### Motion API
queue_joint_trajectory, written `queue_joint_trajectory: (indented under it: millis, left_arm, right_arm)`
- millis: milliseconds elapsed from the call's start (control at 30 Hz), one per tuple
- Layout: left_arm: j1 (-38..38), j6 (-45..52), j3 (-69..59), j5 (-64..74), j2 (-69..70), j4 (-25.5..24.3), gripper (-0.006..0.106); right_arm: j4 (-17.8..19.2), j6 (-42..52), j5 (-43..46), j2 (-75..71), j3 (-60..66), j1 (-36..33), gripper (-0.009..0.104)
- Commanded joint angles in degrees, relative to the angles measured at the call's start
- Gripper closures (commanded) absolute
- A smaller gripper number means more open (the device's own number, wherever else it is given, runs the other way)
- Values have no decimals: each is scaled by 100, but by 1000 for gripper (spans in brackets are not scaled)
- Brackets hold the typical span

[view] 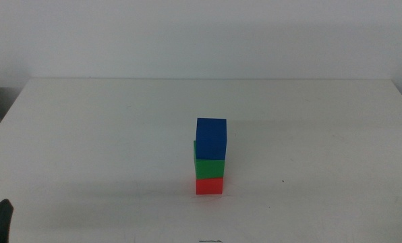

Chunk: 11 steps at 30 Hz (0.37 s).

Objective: Stack red cubes first, then green, then blue cubes in a specific spot.

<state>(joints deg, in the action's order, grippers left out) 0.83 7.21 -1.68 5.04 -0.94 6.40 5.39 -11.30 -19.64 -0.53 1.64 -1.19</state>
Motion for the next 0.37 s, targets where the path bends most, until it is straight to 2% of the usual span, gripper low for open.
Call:
queue_joint_trajectory:
  millis: [0, 333]
  left_arm:
    - [-4, -59, 16, -504, 22, 28, 10]
    - [-9, -59, 16, -593, 294, 28, 10]
  right_arm:
    - [71, 42, 430, -135, -98, 44, 20]
    - [71, 42, 416, -131, -98, 44, 20]
